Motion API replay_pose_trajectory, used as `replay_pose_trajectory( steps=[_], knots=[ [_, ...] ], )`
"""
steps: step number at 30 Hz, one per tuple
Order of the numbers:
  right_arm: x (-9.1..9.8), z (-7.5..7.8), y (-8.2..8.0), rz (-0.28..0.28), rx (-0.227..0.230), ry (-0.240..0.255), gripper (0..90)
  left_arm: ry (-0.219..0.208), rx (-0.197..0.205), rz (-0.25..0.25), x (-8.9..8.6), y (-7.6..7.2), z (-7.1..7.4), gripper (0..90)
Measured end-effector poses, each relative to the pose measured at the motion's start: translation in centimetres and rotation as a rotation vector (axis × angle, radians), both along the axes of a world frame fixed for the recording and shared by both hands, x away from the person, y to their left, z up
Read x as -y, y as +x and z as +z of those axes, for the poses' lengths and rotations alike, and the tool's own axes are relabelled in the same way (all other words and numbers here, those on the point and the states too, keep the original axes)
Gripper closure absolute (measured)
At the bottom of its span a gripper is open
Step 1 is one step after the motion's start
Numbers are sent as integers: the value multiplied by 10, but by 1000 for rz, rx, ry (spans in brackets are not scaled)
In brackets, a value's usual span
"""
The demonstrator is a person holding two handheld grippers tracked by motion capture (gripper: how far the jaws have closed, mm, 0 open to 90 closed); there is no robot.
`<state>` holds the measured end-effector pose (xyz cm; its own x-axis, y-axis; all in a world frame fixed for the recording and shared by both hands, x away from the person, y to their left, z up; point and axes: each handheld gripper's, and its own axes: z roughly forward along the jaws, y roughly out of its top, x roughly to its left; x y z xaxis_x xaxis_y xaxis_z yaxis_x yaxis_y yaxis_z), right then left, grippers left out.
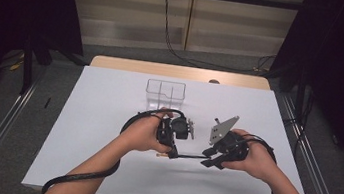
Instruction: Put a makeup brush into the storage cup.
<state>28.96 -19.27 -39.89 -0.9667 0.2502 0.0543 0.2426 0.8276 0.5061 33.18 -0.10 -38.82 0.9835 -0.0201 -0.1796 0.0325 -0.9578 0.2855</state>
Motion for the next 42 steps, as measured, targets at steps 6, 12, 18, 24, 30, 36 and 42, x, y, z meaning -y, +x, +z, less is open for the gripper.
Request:
replay_pose_trajectory(
  steps=[6,12,18,24,30,36,42],
  knots=[
    [-4,-4,-1,41,22,-58,834,-28,-33,-15,0,-1,4,839],
    [-4,-7,-4,66,10,-51,850,-63,-51,-15,-3,2,10,839],
    [-6,-12,-7,77,3,-59,856,-81,-56,-19,-2,2,13,839],
    [-4,-11,-7,75,0,-39,857,-99,-59,-16,-4,4,12,821],
    [-6,-10,-8,63,6,-45,857,-124,-67,-13,-6,6,12,739],
    [-7,-10,-7,61,-1,-76,858,-152,-54,19,-11,7,12,632],
    [-2,-5,-5,42,12,-60,858,-212,-56,55,-18,8,10,474]
  ],
)
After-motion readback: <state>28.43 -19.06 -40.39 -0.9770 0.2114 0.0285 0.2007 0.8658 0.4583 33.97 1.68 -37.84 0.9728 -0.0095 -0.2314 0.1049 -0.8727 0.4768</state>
